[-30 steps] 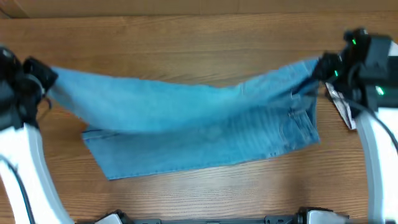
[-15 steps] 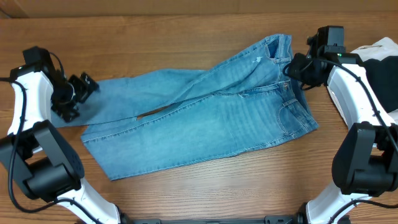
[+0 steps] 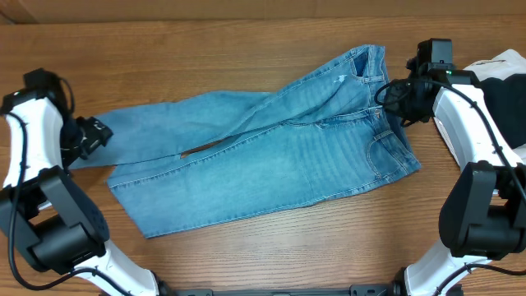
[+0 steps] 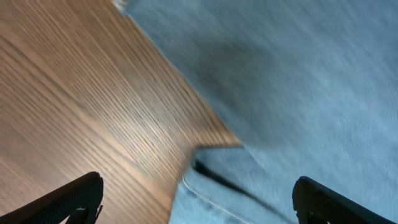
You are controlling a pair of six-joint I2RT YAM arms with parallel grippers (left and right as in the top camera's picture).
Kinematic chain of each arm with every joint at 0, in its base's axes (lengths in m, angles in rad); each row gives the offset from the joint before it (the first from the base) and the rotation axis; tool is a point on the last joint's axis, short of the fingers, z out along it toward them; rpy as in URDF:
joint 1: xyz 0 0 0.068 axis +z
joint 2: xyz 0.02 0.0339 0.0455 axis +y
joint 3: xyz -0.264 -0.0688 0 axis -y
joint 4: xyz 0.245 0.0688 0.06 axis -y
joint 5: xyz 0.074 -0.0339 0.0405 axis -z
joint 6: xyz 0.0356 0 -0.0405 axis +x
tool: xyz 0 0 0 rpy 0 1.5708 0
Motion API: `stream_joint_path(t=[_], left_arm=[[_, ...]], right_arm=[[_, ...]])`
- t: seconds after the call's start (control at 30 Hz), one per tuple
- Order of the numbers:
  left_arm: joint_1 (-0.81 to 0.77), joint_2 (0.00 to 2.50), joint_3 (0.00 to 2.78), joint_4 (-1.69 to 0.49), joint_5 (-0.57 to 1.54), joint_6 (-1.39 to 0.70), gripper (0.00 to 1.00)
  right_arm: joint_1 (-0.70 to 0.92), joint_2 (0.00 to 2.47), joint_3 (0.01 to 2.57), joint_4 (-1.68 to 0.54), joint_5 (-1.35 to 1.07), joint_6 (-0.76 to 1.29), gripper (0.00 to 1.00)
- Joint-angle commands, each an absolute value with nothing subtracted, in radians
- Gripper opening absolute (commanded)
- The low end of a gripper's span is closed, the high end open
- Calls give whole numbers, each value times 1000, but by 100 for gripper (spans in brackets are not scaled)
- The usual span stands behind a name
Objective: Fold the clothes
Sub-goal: 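Grasp the upper leg hem with the left gripper and pull it left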
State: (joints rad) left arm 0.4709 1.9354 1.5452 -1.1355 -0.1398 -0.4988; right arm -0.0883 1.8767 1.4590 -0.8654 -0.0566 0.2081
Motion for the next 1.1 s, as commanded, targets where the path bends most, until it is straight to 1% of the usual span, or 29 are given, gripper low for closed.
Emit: stream_joint_path(t=[0.0, 0.3, 0.43, 0.53, 0.6, 0.63, 0.67, 0.7, 0.73, 0.8, 0.9, 0.97, 1.07], left_arm=[[525, 1916, 1497, -1086, -149, -527, 100], [577, 1917, 1312, -863, -119, -501, 99], [583, 1917, 1237, -688, -15, -415, 97], [582, 1920, 1187, -591, 57, -400, 96], [582, 1926, 1164, -551, 88, -403, 92], [582, 1929, 1153, -537, 97, -404, 89], [582, 1930, 1142, -523, 106, -405, 81], [582, 1930, 1135, -519, 109, -405, 65], [582, 1930, 1133, -519, 109, -404, 53], [582, 1930, 1135, -528, 109, -403, 4], [583, 1927, 1140, -557, 134, -403, 4], [584, 1884, 1189, -676, 249, -403, 4], [584, 1804, 1242, -748, 363, -398, 4]], right_arm=[[-94, 1848, 1480, -863, -23, 201, 32], [-94, 1848, 1480, -863, -23, 201, 32], [-94, 1848, 1480, -863, -23, 201, 32], [-94, 1848, 1480, -863, -23, 201, 32], [-94, 1848, 1480, -864, -23, 201, 32], [-94, 1848, 1480, -865, -22, 201, 32], [-94, 1848, 1481, -867, -22, 201, 32], [-94, 1848, 1480, -868, -19, 201, 32], [-94, 1848, 1480, -868, -19, 201, 32], [-94, 1848, 1480, -867, -19, 201, 32], [-94, 1848, 1480, -867, -18, 201, 32], [-94, 1848, 1480, -868, -18, 201, 32], [-94, 1848, 1480, -870, -19, 201, 32]])
